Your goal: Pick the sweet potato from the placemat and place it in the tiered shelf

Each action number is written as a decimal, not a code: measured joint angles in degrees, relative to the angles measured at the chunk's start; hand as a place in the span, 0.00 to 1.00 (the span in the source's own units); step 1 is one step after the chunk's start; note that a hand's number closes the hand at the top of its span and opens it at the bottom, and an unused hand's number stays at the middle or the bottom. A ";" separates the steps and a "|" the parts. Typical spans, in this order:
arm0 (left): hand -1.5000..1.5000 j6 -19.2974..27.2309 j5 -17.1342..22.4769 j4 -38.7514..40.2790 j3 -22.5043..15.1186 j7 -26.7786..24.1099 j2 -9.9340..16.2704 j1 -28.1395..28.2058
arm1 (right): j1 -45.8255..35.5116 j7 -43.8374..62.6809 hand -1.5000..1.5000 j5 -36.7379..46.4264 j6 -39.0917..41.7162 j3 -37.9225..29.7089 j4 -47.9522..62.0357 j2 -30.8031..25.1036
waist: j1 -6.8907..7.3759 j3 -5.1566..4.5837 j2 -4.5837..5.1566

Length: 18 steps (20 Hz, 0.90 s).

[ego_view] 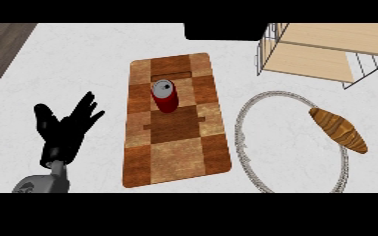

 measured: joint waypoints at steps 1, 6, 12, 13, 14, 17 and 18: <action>0.50 0.08 -0.17 0.19 0.08 -0.12 -0.04 -0.12 | -0.60 -1.30 1.00 0.14 -0.24 -0.28 1.43 -0.34 | 0.06 0.02 0.02; 0.50 -0.07 -0.37 0.56 0.64 -0.61 -0.27 -0.06 | -2.17 -5.13 1.00 0.52 -1.08 -0.84 5.16 0.12 | -0.11 0.08 -0.12; 0.50 -0.72 -0.35 0.27 0.97 -0.31 -0.16 0.00 | -4.52 -7.18 1.00 2.99 -0.12 0.50 8.97 -0.55 | -0.13 0.00 -0.09; 0.50 -0.66 -0.29 0.18 0.99 0.06 -0.26 -0.08 | -4.82 -6.77 1.00 2.69 -1.19 -0.26 9.67 -0.11 | -0.08 0.01 -0.07; 0.50 -0.47 -0.43 -0.17 0.82 0.69 -0.32 -0.16 | -5.15 -6.30 0.00 2.02 -2.18 -1.48 10.42 -0.13 | -0.03 0.01 -0.04; 0.50 -0.86 -0.24 0.10 1.31 0.64 0.00 -0.24 | -5.63 -5.24 0.00 -0.15 -5.19 -4.95 11.58 -0.06 | -0.18 0.00 -0.03; 0.50 -0.85 -0.20 0.01 1.43 0.41 -0.10 0.00 | -5.44 -4.93 0.00 -0.96 -5.94 -5.96 11.54 0.11 | -0.32 -0.02 -0.10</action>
